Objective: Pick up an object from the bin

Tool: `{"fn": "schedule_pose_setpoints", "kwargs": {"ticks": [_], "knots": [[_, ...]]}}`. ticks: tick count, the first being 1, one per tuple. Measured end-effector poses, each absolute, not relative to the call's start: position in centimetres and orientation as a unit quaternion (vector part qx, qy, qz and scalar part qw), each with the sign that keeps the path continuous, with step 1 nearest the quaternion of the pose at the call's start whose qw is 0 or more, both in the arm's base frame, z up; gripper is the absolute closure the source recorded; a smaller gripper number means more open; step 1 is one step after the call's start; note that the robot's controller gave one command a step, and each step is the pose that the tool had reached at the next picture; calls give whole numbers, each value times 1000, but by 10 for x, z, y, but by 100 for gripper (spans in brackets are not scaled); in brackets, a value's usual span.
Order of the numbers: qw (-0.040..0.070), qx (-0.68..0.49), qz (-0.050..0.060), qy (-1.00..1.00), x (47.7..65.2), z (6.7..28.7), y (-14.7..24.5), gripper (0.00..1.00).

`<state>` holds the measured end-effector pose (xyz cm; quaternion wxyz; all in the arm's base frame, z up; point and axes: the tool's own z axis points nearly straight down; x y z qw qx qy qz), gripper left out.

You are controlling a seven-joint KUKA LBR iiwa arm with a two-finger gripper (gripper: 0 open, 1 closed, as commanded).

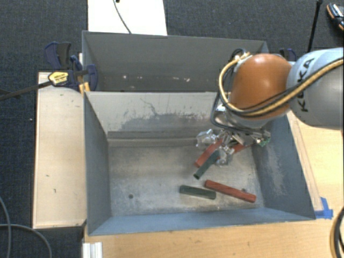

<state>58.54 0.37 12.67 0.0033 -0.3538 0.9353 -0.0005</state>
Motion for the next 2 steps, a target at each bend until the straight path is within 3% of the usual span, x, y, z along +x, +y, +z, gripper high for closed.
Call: {"fn": "schedule_pose_setpoints", "kwargs": {"ticks": [2], "knots": [[0, -353, 1, 936, 584, 148, 4, 100]]}}
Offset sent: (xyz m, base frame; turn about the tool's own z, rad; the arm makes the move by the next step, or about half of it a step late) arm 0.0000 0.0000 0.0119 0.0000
